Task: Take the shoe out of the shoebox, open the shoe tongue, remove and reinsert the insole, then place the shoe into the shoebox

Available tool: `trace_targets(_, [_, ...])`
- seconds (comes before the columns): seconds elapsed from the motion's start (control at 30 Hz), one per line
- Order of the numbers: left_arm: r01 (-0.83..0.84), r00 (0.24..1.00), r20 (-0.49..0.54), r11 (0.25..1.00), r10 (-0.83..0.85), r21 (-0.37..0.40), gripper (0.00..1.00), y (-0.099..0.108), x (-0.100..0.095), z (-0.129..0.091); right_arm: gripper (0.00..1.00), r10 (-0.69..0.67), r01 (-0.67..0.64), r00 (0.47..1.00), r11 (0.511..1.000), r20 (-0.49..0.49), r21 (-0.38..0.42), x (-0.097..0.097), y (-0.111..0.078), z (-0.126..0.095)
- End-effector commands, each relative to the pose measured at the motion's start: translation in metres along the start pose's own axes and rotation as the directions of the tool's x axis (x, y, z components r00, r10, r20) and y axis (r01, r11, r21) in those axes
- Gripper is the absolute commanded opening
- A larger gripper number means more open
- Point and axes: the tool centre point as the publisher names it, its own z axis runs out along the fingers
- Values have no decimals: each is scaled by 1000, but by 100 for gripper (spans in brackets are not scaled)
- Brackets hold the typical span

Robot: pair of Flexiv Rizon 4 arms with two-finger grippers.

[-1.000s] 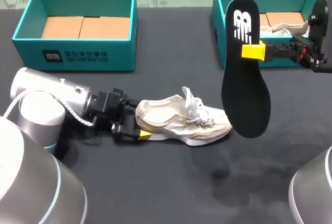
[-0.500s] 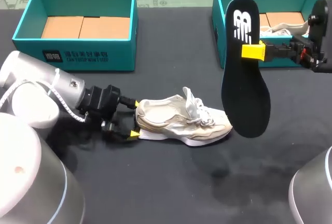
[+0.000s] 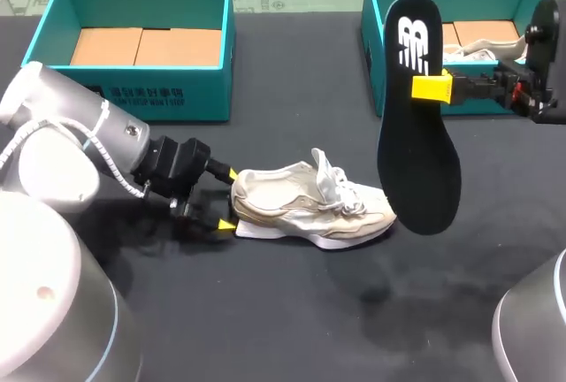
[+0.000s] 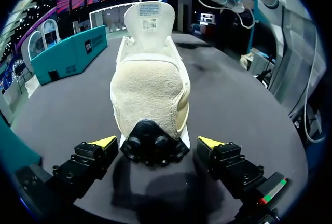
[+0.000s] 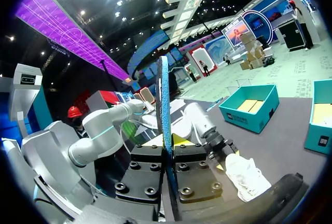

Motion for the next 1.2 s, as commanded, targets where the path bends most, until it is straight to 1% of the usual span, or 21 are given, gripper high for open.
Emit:
trace_targets(0.03, [7, 999, -38, 993, -12, -118, 100, -6, -5, -23, 0, 1, -1, 1000, 1000, 22, -11, 9, -8, -4])
trace_targets(0.07, [18, 999, -31, 989, -23, -150, 100, -6, -6, -29, 0, 1, -1, 1000, 1000, 22, -11, 9, -8, -4])
trace_targets(0.13, [32, 997, -58, 967, -48, -252, 100, -7, -7, -35, 0, 1, -1, 1000, 1000, 22, -11, 9, -8, -4])
trace_targets(0.17, [35, 997, -51, 944, -54, -327, 100, -9, -5, -39, 0, 1, -1, 1000, 1000, 22, -11, 9, -8, -4])
trace_targets(0.73, [35, 997, -51, 944, -54, -327, 100, -9, -5, -39, 0, 1, -1, 1000, 1000, 22, -11, 9, -8, -4])
trace_targets(0.83, [-3, 998, -53, 923, -18, -384, 100, -18, -10, -34, 0, 1, -1, 1000, 1000, 22, -11, 9, -8, -4])
trace_targets(0.97, [-14, 998, -53, 876, -13, -481, 100, -28, -17, -30, 0, 1, -1, 1000, 1000, 22, -11, 9, -8, -4])
trace_targets(1.1, [-16, 998, -59, 836, -19, -548, 100, -39, -20, -29, 0, 1, -1, 1000, 1000, 22, -11, 9, -8, -4])
trace_targets(1.13, [-21, 997, -70, 822, -24, -569, 100, -41, -21, -29, 0, 1, -1, 1000, 1000, 22, -11, 9, -8, -4])
trace_targets(1.2, [-42, 997, -76, 770, -8, -636, 100, -44, -24, -31, 0, 1, -1, 1000, 1000, 22, -11, 9, -8, -4])
